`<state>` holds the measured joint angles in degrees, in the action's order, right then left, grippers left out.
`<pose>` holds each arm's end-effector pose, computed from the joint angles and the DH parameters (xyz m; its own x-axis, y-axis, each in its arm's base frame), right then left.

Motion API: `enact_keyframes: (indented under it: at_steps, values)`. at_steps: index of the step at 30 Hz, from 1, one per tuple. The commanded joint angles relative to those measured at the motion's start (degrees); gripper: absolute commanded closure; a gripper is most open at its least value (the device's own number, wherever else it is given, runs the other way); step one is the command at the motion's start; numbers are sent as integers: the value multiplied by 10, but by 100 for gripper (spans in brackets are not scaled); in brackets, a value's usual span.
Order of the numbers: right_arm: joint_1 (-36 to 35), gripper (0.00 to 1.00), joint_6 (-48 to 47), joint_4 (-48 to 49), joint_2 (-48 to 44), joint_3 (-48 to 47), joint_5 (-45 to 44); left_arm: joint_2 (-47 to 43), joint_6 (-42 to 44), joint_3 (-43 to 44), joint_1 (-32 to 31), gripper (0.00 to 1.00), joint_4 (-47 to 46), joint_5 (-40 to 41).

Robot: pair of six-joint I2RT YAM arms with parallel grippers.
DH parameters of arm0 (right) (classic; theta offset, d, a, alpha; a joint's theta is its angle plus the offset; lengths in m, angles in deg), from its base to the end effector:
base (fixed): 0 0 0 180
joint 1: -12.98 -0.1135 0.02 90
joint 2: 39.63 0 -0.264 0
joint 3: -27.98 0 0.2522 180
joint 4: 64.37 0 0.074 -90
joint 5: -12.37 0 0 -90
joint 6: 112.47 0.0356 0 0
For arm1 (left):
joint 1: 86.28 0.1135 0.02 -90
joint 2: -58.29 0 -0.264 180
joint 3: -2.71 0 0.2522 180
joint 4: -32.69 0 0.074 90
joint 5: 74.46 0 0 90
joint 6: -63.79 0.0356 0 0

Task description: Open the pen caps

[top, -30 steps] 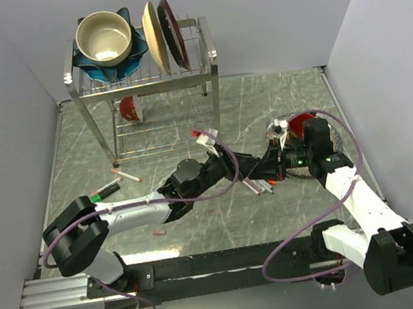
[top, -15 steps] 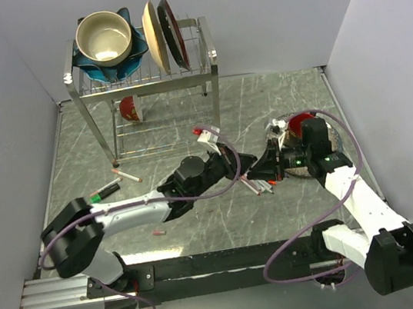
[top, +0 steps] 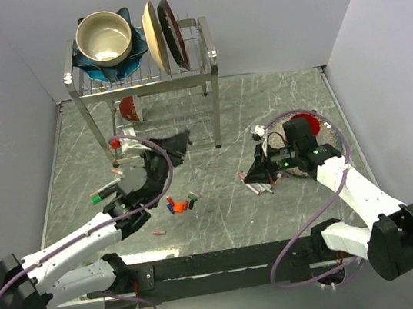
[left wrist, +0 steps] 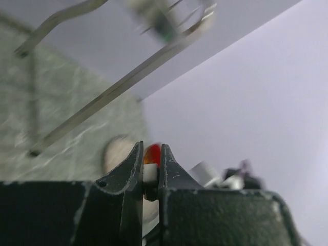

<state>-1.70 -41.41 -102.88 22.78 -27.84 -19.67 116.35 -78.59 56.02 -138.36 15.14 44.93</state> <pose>0.1992 0.0834 0.2527 -0.4166 -0.2871 -0.8625 -0.8971 0.2837 0.3388 0.1576 -0.1739 0.3399 -0.2284 -0.8298 -0.5091 0.3479 0.4189 -0.8388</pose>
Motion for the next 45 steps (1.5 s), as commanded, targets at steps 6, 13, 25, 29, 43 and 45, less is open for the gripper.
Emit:
enact_keyframes:
  at_steps: [6,13,25,29,43,45]
  values:
    - [0,100,18,33,62,-35,-305,-72,-120,-102,25,99,269,30]
    - [0,95,14,12,122,-56,-398,-179,-165,-178,30,99,378,48]
    - [0,80,5,-15,199,-76,-452,-220,-251,-241,32,99,460,43]
    - [-1,75,3,-21,211,-79,-454,-192,-266,-241,33,99,471,40]
    - [11,63,-15,-48,175,-94,-393,-120,-290,-233,35,93,476,37]
    - [16,62,-18,-49,160,-94,-380,-109,-286,-233,37,92,466,37]
